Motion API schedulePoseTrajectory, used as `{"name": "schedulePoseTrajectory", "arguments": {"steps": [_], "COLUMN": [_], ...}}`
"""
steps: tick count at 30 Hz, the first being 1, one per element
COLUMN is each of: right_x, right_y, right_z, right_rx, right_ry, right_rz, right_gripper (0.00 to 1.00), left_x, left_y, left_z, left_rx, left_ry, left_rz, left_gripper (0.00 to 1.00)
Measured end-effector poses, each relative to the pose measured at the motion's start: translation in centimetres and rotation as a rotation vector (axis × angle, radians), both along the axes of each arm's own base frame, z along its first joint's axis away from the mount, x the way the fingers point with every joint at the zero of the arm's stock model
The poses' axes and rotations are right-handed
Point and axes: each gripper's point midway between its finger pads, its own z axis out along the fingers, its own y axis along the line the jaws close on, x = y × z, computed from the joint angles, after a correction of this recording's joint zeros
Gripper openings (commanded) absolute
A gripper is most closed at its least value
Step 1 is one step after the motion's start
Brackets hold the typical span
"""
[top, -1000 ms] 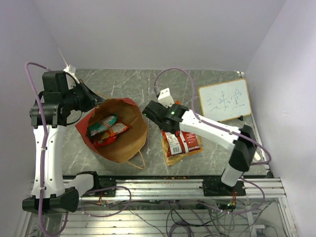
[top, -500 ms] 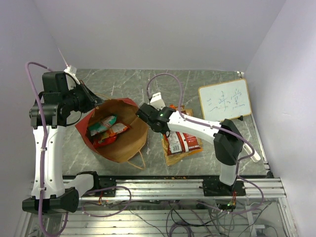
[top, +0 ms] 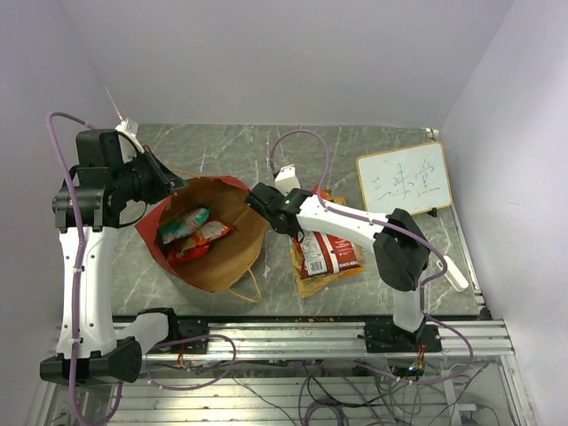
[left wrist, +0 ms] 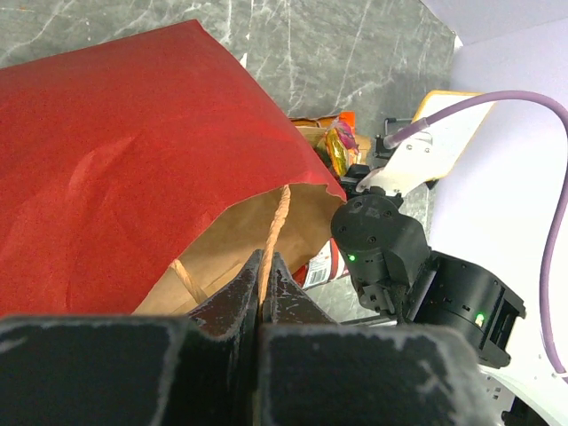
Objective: Take the snacks out of the paper bag
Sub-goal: Place the snack at the center of the board.
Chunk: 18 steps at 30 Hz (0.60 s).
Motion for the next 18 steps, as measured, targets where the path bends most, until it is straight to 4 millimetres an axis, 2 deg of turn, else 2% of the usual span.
{"name": "schedulePoseTrajectory", "arguments": {"steps": [2, 4, 6, 7, 8, 14, 18], "right_x": [-0.1, -0.1, 0.1, 0.2, 0.2, 0.3, -0.1], "right_y": [-0.1, -0.2, 0.0, 0.2, 0.4, 1.7, 2.2], "right_z": [0.0, 0.1, 0.2, 0.1, 0.0, -0.2, 0.7], "right_rx": [0.007, 0.015, 0.027, 0.037, 0.047, 0.104, 0.166], "right_ry": [-0.001, -0.002, -0.004, -0.004, -0.002, 0.015, 0.024], "right_rz": [-0.017, -0.031, -0.043, -0.046, -0.047, -0.019, 0.024], "right_gripper": [0.06, 0.12, 0.3, 0.46, 0.54, 0.81, 0.94], "left_x": [0.0, -0.1, -0.2, -0.3, -0.3, -0.6, -0.7], "left_y": [0.0, 0.0, -0.1, -0.1, -0.1, -0.1, -0.1], "left_z": [0.0, 0.1, 0.1, 0.2, 0.2, 0.3, 0.4], "left_rx": [-0.001, -0.002, -0.003, -0.003, -0.003, -0.003, -0.004], "left_ry": [-0.001, -0.003, -0.006, -0.008, -0.009, -0.012, -0.012], "left_rz": [0.0, -0.002, -0.004, -0.005, -0.005, -0.005, -0.005], "left_gripper": [0.07, 0.07, 0.07, 0.07, 0.07, 0.07, 0.07]}}
